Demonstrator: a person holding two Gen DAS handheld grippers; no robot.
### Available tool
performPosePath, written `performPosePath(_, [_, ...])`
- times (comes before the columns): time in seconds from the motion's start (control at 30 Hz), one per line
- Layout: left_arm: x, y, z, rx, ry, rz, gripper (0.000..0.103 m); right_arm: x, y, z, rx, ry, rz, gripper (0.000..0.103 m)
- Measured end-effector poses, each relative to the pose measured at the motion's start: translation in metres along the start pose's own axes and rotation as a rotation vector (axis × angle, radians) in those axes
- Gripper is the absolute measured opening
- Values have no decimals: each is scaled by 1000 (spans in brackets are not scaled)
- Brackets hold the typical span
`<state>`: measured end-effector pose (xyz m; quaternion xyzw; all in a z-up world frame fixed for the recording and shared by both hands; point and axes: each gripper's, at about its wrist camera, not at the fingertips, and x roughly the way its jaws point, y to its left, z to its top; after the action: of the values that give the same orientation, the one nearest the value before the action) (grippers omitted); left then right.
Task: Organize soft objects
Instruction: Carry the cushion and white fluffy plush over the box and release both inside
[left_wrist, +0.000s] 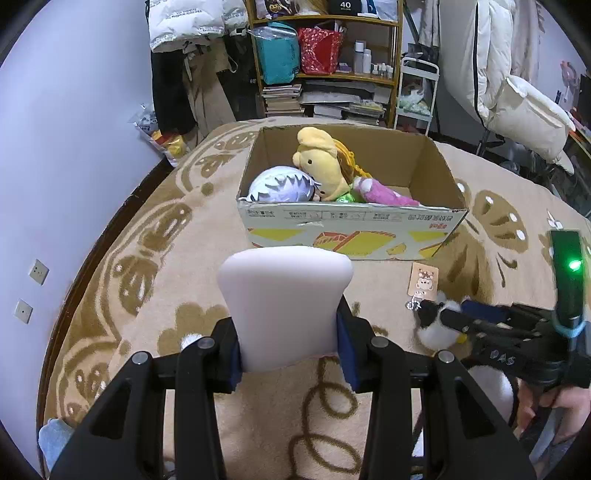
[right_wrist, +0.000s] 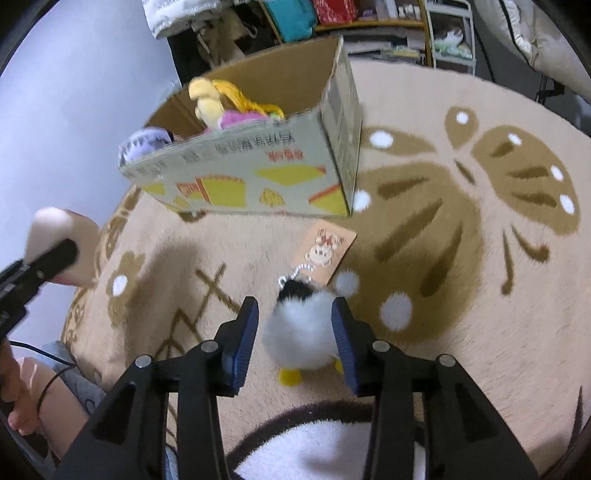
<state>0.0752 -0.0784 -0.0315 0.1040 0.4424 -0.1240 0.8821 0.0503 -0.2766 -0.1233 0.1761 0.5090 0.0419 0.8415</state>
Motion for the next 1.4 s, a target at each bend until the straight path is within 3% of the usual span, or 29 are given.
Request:
performPosePath(0.2, [-2,4,1,-17,-9,4,40,32,7,-7,-30,79,-74,43])
performPosePath(0.3, [-3,6,0,-14,-15,16,40,41,8,-10,-45,99,-79,34])
performPosePath(0.57, [-11,11,2,-33,-45,23,40,7,23,-6,-117,-41,-81,30])
performPosePath(0.87, [-29,17,31,-24,-127,37,40,-72,61,29,-194,-298,-61,30])
performPosePath(1.1, [-34,18,66,10,-187,76,40,-94,75,68,-193,-381,-19,30])
performPosePath(1.4, [-16,13,107,58,-243,82,41,-96,70,106,-219,-401,3,30])
